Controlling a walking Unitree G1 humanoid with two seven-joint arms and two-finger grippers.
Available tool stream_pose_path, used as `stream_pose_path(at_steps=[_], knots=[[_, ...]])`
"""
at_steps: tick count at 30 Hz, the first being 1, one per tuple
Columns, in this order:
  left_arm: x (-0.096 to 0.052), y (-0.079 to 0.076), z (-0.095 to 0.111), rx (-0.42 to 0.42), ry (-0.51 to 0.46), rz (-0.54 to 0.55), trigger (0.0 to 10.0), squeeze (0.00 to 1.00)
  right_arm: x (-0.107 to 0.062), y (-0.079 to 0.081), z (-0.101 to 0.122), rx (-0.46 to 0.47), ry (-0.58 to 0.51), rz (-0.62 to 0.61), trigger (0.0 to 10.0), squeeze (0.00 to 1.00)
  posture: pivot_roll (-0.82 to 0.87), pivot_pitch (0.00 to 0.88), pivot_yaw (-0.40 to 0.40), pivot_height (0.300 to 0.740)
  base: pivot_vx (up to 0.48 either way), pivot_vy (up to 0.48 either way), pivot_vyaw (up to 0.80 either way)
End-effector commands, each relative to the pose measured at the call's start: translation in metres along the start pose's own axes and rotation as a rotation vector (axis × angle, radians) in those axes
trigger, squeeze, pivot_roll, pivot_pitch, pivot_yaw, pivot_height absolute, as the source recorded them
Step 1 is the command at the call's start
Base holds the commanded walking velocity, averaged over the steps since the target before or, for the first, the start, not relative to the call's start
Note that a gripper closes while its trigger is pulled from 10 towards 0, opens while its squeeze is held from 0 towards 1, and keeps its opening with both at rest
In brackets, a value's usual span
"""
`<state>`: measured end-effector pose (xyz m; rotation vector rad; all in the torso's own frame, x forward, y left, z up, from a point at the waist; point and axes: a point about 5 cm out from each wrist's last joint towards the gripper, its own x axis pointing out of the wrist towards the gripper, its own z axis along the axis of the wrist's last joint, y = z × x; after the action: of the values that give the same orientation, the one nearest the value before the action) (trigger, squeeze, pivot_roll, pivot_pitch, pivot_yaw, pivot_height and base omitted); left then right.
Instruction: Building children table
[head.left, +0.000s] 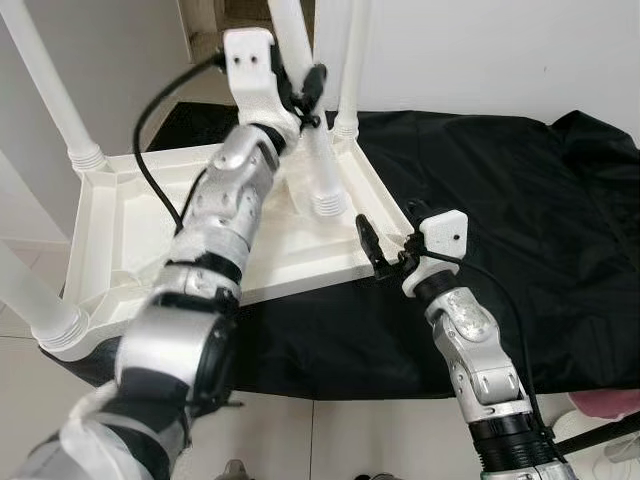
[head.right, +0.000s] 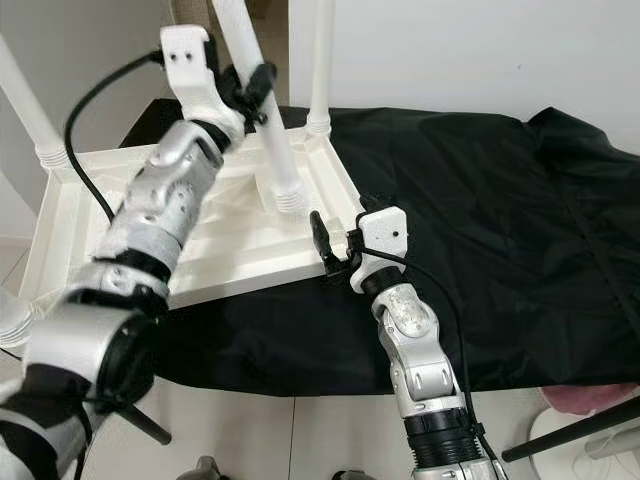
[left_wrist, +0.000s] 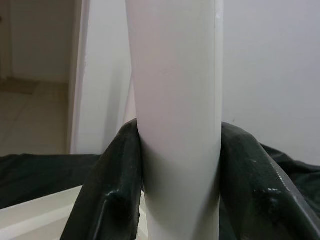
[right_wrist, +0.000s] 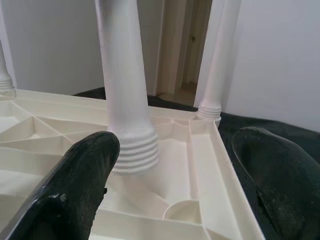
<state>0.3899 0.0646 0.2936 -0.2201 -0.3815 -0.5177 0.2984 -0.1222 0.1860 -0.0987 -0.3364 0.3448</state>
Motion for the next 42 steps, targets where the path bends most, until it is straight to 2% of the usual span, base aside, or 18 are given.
stream_pose_path(at_steps=[1,3,7,8,9,12,16,18,21,34,42], knots=[[0.001,-0.011,0.01,0.034,-0.051,-0.078,10.0,0.0,0.001,0.0,-0.001,0.0,0.015,0.012,10.0,0.0,-0.04,0.0,-0.025,0.74,0.0,0.0,0.0],[0.0,-0.017,0.007,0.02,-0.051,-0.093,10.0,0.0,0.003,0.0,0.0,0.025,0.02,0.025,10.0,0.0,-0.03,0.0,-0.028,0.74,0.0,0.0,0.0],[-0.002,-0.02,0.006,0.018,-0.051,-0.098,10.0,0.0,0.004,0.0,0.001,0.035,0.024,0.032,10.0,0.0,-0.03,0.0,-0.028,0.74,0.0,0.0,0.0],[-0.003,-0.028,0.007,0.026,-0.061,-0.133,10.0,0.0,0.008,0.0,0.003,0.031,0.025,0.045,10.0,0.0,-0.03,0.0,-0.033,0.74,0.0,0.0,0.0],[-0.003,-0.028,0.007,0.026,-0.061,-0.133,10.0,0.0,0.008,0.0,0.003,0.031,0.025,0.045,10.0,0.0,-0.03,0.0,-0.033,0.74,0.0,0.0,0.0],[-0.006,-0.044,0.006,0.041,-0.069,-0.189,10.0,0.0,0.015,0.0,0.007,0.016,0.02,0.071,10.0,0.0,-0.03,0.0,-0.037,0.74,0.0,0.0,0.0],[-0.009,-0.055,0.005,0.043,-0.069,-0.225,10.0,0.0,0.022,-0.002,0.009,0.011,0.02,0.075,10.0,0.0,-0.03,0.0,-0.038,0.74,0.0,0.0,0.0],[-0.009,-0.055,0.005,0.043,-0.069,-0.225,10.0,0.0,0.022,-0.002,0.009,0.011,0.02,0.075,10.0,0.0,-0.03,0.0,-0.038,0.74,0.0,0.0,0.0],[-0.012,-0.066,0.002,0.039,-0.066,-0.267,10.0,0.0,0.031,-0.005,0.009,0.013,0.038,0.068,10.0,0.0,-0.02,0.0,-0.043,0.74,0.0,0.0,0.0],[-0.017,-0.09,0.002,-0.009,-0.068,-0.317,10.0,0.0,0.051,-0.013,0.01,-0.008,0.069,0.029,10.0,0.0,-0.02,0.0,-0.045,0.74,0.0,0.0,0.0],[-0.018,-0.097,0.004,-0.012,-0.07,-0.329,10.0,0.0,0.056,-0.01,0.007,-0.012,0.103,0.028,10.0,0.0,-0.02,0.0,-0.048,0.74,0.0,0.0,0.0]])
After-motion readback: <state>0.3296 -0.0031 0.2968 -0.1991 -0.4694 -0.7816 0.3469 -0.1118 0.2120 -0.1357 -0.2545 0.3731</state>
